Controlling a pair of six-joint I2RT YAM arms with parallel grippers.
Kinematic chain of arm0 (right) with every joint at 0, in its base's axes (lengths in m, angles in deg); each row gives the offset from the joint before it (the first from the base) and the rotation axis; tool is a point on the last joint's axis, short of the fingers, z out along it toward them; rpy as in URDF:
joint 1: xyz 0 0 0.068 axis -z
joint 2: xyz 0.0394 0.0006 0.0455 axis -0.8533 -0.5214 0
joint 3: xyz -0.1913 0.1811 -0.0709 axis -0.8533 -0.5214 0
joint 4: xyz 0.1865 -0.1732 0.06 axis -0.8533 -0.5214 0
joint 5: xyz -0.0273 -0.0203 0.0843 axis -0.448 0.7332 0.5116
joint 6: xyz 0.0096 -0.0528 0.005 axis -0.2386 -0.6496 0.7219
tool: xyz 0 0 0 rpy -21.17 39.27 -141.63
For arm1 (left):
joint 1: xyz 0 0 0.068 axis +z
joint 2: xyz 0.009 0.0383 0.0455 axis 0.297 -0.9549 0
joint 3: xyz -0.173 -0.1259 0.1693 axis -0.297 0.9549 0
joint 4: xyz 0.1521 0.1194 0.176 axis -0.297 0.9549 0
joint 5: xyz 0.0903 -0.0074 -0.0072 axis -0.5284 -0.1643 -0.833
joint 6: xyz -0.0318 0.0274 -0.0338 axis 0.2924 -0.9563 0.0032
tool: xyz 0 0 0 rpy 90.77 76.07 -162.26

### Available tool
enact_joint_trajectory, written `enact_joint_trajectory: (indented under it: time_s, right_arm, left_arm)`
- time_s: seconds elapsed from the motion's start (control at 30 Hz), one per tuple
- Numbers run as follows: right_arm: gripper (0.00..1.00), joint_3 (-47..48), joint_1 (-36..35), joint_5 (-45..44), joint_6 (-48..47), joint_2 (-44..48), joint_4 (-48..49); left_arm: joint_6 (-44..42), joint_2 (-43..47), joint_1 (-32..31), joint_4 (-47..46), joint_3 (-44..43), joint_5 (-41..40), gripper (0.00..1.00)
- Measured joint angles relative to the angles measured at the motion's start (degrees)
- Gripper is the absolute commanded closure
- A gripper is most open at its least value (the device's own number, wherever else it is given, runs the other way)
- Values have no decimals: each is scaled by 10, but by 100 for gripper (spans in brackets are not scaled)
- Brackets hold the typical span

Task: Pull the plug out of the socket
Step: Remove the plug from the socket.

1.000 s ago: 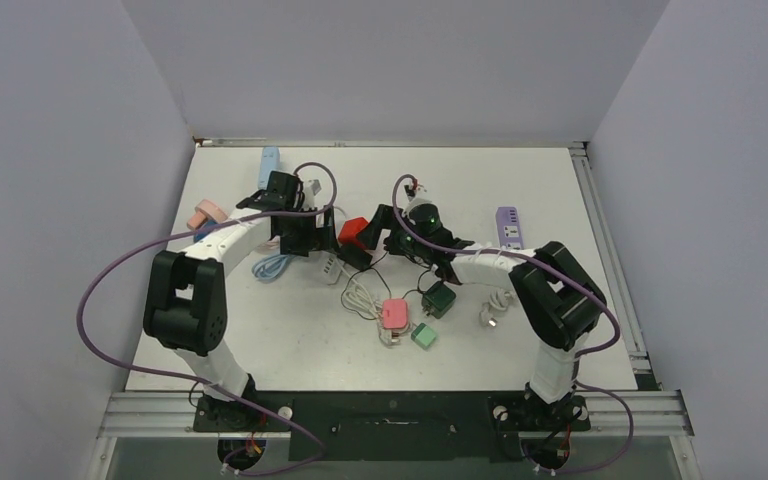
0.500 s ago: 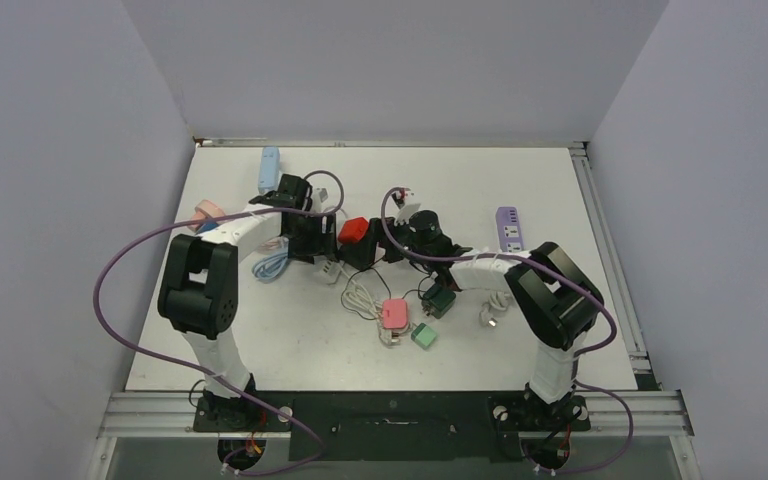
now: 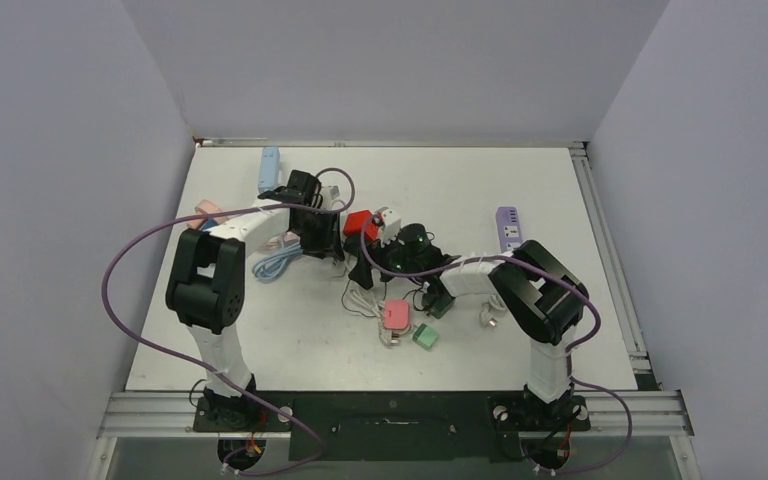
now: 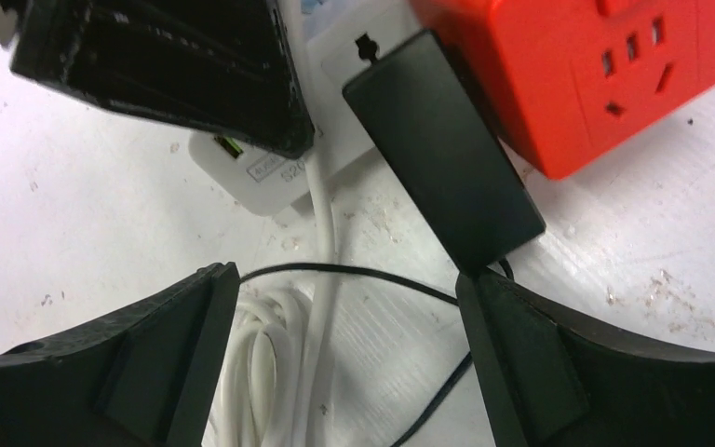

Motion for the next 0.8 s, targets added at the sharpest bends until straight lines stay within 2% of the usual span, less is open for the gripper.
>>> enact_joint_trajectory:
  time_s: [0.07,0.33,0.57,0.8]
  right_arm:
    - [11,-16,-1,0,-6,2,19]
    - [12,-75,5,-1,-19,20,68]
    - [9,-82,53,28,-23,35,73]
    - [14,-89,61,45,-31,69,73]
  left_arm:
    - [0,-1,0,-1,-2,1,100]
    - [-11,-7,1,-3,-2,18,100]
    - [-25,-10,8,-3,-2,60,100]
    - [-34,-10,8,-1,-2,107,100]
